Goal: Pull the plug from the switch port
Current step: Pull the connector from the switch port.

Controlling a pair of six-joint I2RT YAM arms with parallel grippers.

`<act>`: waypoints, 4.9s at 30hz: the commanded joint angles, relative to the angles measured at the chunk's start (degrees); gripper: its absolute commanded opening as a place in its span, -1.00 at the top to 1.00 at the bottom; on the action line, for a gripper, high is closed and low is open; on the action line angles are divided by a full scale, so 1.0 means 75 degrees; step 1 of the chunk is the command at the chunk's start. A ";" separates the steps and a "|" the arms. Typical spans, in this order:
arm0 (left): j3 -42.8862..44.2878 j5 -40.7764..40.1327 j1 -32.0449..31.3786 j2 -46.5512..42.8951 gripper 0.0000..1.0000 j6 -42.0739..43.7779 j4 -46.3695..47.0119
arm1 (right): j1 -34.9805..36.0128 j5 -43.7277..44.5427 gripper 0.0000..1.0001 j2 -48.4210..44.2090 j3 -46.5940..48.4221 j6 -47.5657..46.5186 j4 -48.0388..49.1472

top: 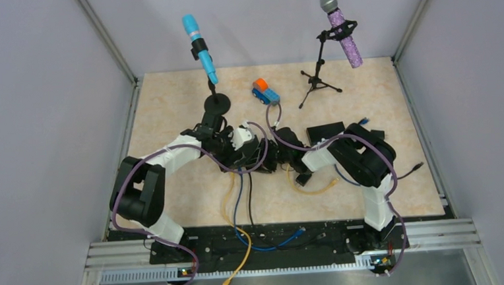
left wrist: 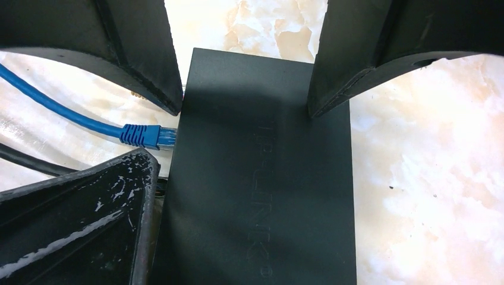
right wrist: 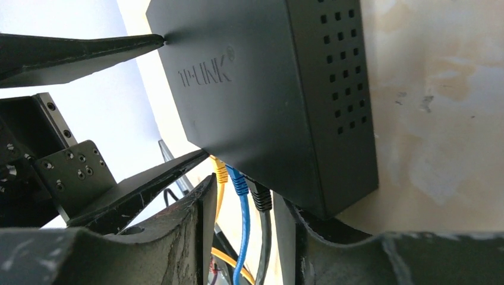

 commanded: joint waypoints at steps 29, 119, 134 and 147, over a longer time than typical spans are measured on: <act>0.0128 -0.0096 -0.0088 0.0356 -0.50 -0.0004 -0.0664 | 0.0386 0.0569 0.24 0.0015 -0.0120 -0.0025 0.0455; 0.0337 -0.0117 -0.0092 0.0590 -0.37 -0.0073 -0.1105 | 0.0046 0.0620 1.00 0.0049 -0.0645 -0.0252 0.0697; 0.0327 0.0058 -0.0100 0.0525 -0.37 0.0081 -0.1221 | -0.0010 0.0935 0.40 0.0367 -0.0606 0.0585 0.1506; 0.0414 0.0139 -0.0100 0.0608 -0.33 0.0154 -0.1387 | -0.0069 0.0854 0.81 0.0717 -0.1062 0.1278 0.2972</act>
